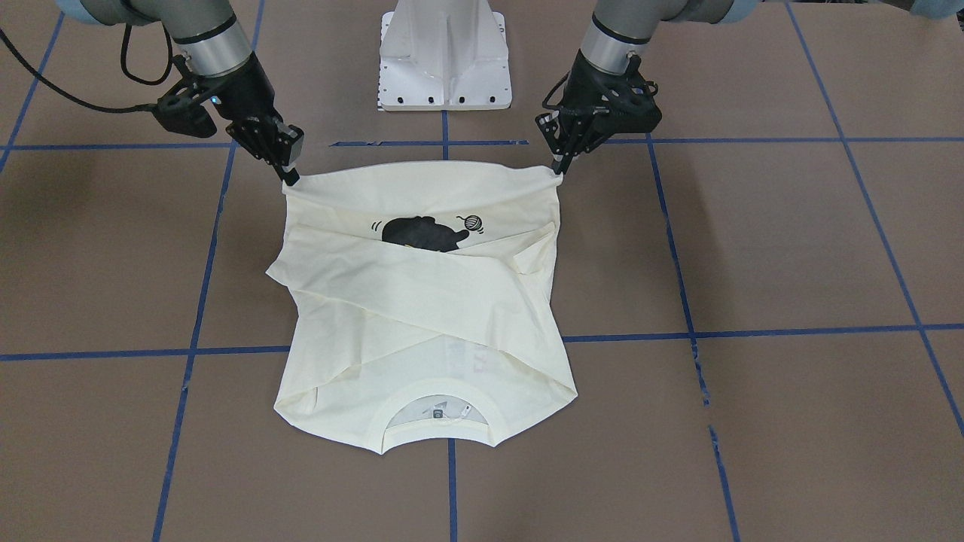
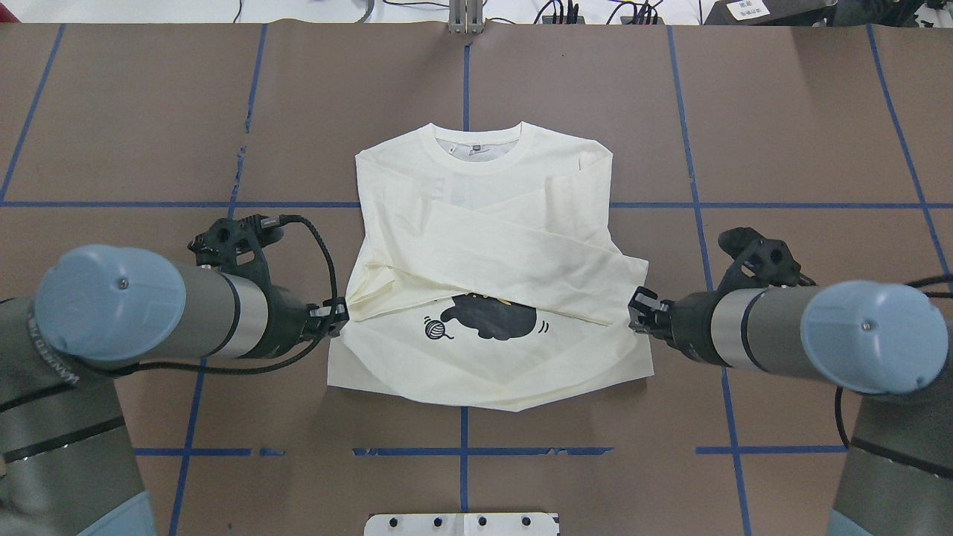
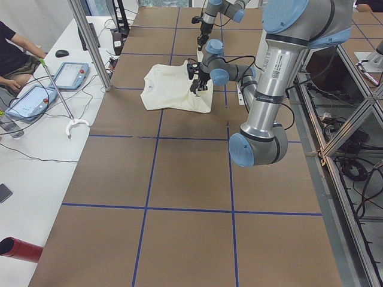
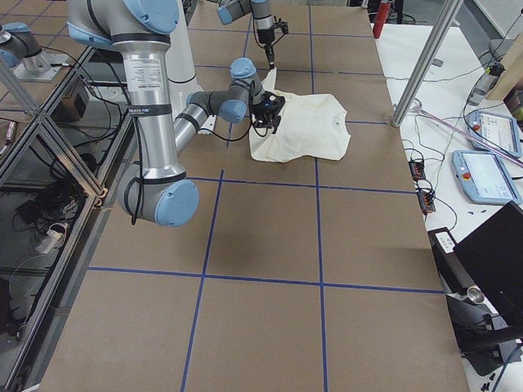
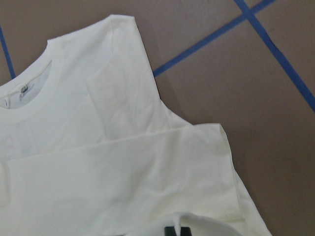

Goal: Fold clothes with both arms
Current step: 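Lift the hem with both grippers and fold it up toward the collar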

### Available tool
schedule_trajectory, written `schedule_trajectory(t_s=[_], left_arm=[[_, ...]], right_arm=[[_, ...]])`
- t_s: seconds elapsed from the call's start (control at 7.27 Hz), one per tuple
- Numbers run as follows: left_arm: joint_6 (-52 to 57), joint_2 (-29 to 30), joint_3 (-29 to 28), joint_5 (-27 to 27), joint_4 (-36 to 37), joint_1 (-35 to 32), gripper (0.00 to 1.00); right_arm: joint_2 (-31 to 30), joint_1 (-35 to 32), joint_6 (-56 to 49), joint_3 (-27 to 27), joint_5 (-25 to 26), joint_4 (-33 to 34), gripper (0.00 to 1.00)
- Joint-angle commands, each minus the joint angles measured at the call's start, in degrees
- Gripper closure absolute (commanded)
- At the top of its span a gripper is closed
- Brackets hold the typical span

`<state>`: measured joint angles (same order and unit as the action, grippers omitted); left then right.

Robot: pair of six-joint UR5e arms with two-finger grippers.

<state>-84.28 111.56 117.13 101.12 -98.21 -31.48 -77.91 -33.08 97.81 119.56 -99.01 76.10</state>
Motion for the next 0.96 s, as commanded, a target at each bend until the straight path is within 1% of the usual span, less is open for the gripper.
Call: schedule_trajectory(t_s=[0.0, 0.14, 0.27, 0.41, 0.55, 0.82], left_arm=[[3.6, 6.0, -9.1, 0.1, -0.7, -6.2, 1.00], [3.6, 8.9, -15.4, 0.1, -4.3, -7.9, 1.00], [3.6, 9.6, -21.0, 0.1, -10.1, -8.9, 1.00], [3.5, 10.0, -25.8, 0.0, -14.8, -9.5, 1.00], [3.4, 11.3, -29.6, 0.0, -17.9, -9.7, 1.00], [3.3, 12.0, -30.6, -0.8, -18.3, -9.7, 1.00]], right_arm=[[11.1, -8.0, -9.4, -15.2, -1.5, 2.1, 1.00], [16.3, -10.3, -11.7, -23.1, -1.6, 1.9, 1.00], [17.4, -11.7, -14.8, -27.0, -1.6, 1.6, 1.00], [19.3, -12.6, -15.5, -29.7, -1.7, 1.5, 1.00], [21.3, -12.7, -15.7, -33.0, -1.6, 1.5, 1.00], [22.8, -12.5, -15.8, -36.8, -1.2, 1.1, 1.00]])
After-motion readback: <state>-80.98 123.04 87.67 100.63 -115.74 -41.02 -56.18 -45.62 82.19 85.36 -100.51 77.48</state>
